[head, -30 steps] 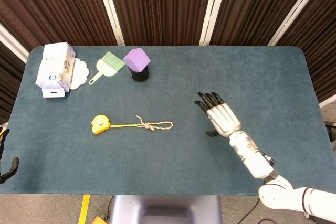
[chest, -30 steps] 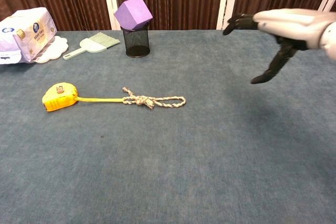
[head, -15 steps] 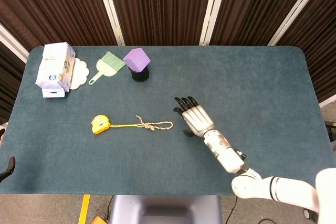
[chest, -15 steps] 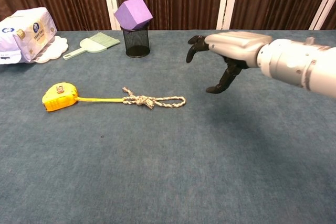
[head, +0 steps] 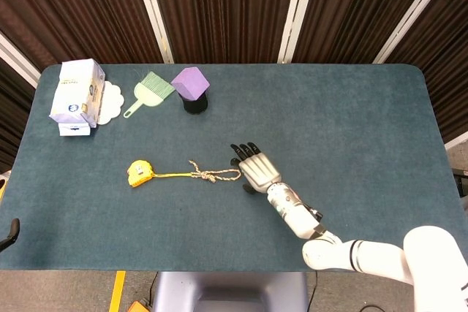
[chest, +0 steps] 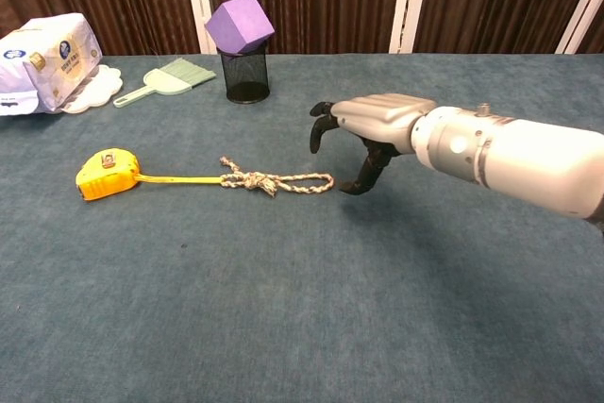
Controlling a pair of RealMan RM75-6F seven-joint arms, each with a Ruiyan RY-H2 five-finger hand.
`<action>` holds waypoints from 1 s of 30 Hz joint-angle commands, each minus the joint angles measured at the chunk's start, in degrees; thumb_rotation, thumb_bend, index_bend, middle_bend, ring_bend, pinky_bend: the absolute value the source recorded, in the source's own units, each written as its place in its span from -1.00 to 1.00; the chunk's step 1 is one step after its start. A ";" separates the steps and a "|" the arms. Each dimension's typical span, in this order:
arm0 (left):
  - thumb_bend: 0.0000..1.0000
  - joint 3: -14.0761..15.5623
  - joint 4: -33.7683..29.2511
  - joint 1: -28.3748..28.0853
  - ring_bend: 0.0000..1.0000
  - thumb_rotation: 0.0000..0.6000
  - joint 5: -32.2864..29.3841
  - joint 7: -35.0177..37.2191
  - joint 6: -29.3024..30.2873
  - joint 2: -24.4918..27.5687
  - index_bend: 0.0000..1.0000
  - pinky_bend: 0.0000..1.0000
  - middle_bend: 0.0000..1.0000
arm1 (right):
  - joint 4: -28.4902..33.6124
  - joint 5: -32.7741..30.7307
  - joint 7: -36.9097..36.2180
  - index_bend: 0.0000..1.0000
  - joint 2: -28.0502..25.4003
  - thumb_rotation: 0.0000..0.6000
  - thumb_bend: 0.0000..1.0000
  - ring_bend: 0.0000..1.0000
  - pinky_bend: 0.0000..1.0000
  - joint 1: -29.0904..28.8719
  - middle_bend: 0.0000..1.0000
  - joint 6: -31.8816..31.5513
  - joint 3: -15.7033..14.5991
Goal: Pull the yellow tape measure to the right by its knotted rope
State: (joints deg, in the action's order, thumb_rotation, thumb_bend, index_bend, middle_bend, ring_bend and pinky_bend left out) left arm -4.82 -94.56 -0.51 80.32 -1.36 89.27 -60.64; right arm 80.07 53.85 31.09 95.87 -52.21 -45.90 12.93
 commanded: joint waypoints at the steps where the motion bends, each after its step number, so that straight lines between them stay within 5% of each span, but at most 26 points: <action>1: -0.08 -0.08 0.07 0.05 -1.00 1.00 -0.28 0.31 -0.20 0.14 -1.00 -0.70 -1.00 | -1.07 -0.34 -0.58 -0.18 0.88 1.00 -0.12 -0.86 -1.00 -0.71 -0.80 0.31 0.03; 30: -0.08 -0.18 -0.11 1.20 -1.00 1.00 -0.14 1.85 0.94 0.86 -1.00 -0.69 -1.00 | -7.83 -2.03 -1.53 0.08 4.78 1.00 -0.09 -0.86 -1.00 -3.60 -0.79 1.48 -2.54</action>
State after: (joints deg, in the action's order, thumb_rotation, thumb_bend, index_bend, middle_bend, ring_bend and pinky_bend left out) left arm -5.00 -94.67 0.70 80.18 0.49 90.22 -59.79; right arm 72.26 51.84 29.57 100.61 -55.79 -44.43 10.41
